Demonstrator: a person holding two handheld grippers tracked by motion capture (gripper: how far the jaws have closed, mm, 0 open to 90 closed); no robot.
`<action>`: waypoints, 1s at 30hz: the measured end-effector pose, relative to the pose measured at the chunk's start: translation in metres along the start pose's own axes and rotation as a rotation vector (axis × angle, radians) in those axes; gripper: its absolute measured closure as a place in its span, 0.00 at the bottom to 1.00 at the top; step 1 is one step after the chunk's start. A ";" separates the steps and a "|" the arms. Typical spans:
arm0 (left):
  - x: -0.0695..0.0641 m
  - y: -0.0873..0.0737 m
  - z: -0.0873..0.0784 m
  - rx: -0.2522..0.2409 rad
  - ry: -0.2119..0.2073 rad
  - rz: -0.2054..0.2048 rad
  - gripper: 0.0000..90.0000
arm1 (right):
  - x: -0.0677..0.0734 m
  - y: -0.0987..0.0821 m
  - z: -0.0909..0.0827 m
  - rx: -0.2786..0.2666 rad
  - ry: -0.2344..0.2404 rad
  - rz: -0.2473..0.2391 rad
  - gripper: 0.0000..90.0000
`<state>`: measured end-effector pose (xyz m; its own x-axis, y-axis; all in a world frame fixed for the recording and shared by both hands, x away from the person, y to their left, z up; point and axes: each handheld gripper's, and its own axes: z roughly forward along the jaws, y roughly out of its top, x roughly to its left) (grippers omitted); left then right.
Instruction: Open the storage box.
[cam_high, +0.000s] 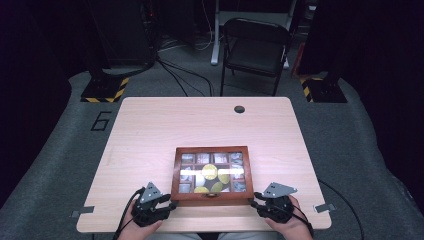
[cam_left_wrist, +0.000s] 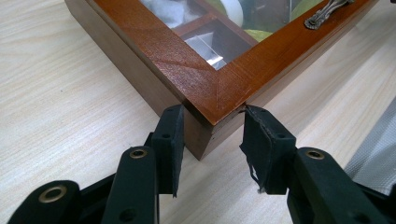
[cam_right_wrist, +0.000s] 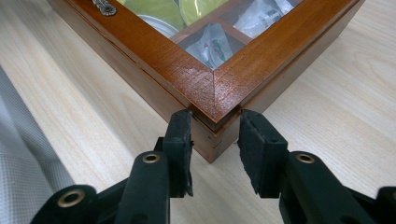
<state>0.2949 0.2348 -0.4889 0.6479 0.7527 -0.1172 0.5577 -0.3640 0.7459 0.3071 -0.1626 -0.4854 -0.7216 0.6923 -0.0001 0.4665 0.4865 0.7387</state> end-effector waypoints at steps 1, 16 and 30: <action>0.000 0.000 0.000 0.004 -0.005 0.000 0.65 | 0.000 0.000 0.000 -0.004 0.002 0.000 0.72; 0.001 0.006 -0.004 -0.060 -0.017 -0.001 0.57 | 0.000 0.005 -0.002 -0.042 -0.003 0.028 0.70; 0.000 0.017 -0.011 -0.128 -0.022 -0.044 0.53 | -0.006 0.017 -0.009 -0.104 0.018 0.088 0.65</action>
<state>0.2987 0.2343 -0.4689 0.6363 0.7537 -0.1647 0.5159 -0.2569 0.8172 0.3147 -0.1630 -0.4665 -0.6899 0.7195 0.0792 0.4737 0.3660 0.8010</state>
